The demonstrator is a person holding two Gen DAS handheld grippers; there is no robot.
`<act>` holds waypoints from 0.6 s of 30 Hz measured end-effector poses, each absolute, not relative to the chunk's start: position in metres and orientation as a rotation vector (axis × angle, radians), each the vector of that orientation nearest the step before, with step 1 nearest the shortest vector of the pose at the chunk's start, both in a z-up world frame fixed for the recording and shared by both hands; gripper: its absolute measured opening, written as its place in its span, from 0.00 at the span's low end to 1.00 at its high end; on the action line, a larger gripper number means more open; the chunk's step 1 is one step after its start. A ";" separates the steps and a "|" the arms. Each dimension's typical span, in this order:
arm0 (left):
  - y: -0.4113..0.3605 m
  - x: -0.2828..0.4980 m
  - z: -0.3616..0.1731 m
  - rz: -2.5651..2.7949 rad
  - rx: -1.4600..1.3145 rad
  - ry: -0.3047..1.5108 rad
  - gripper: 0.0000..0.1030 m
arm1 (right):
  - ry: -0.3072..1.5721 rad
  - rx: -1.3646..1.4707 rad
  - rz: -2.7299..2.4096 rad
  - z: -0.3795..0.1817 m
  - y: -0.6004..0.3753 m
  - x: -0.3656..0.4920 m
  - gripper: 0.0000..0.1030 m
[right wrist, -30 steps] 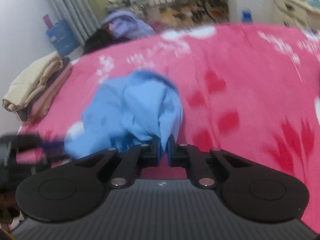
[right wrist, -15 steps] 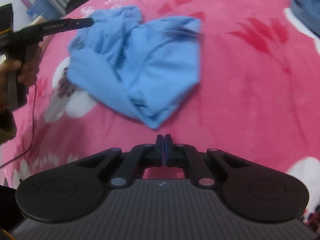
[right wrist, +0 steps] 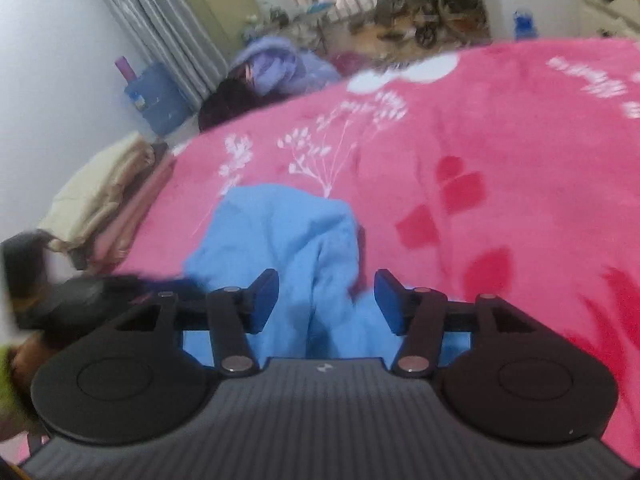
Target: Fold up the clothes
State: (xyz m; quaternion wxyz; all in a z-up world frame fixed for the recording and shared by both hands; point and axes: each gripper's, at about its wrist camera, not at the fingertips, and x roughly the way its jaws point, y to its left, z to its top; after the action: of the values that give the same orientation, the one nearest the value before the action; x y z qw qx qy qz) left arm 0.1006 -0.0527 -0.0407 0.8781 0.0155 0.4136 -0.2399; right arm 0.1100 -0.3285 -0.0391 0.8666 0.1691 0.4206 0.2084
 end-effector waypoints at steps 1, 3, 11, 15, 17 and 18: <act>-0.051 0.096 -0.041 -0.504 0.033 0.868 0.38 | 0.907 0.390 0.439 -0.049 -0.326 0.120 0.51; -0.049 0.087 -0.039 -0.510 0.041 0.868 0.38 | 0.954 0.470 0.453 -0.066 -0.322 0.136 0.20; -0.013 0.066 -0.010 -0.503 0.005 0.818 0.38 | 0.754 0.337 0.770 -0.024 -0.270 0.091 0.04; 0.011 0.059 0.008 -0.498 -0.112 0.795 0.38 | 0.701 0.148 0.966 -0.005 -0.218 0.044 0.04; 0.021 0.052 0.016 -0.494 -0.139 0.777 0.39 | 0.691 0.039 1.052 -0.003 -0.189 0.019 0.04; 0.025 0.048 0.020 -0.488 -0.138 0.768 0.39 | 0.686 -0.026 1.095 -0.004 -0.176 0.004 0.04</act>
State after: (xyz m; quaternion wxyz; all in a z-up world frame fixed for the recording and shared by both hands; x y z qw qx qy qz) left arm 0.0478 0.0246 0.0196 0.8960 -0.0665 0.3706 -0.2355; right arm 0.0042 -0.1756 -0.0035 0.7983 -0.0121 0.3197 0.5103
